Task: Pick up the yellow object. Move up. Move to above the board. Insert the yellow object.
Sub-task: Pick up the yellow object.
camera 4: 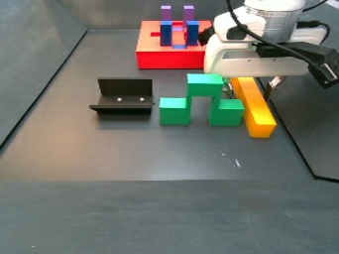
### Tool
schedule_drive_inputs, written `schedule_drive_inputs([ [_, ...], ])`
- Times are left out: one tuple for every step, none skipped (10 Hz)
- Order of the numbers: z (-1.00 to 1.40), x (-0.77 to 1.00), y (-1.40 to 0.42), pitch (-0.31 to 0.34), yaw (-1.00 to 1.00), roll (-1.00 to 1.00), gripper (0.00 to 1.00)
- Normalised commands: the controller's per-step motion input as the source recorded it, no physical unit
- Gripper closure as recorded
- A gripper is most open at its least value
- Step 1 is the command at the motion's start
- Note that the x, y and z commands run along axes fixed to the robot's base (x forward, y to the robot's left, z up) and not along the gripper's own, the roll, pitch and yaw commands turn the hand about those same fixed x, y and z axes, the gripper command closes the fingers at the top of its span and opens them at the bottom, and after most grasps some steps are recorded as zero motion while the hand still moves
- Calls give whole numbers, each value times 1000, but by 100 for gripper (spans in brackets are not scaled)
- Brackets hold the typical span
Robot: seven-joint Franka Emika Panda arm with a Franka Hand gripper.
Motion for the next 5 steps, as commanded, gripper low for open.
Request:
schedule_drive_inputs([
  [-31, -60, 0, 20, -14, 71, 0],
  [-9, 0, 0, 11, 0, 46, 0],
  [0, 0, 0, 0, 0, 0, 0],
  [0, 0, 0, 0, 0, 0, 100],
  [0, 0, 0, 0, 0, 0, 100],
])
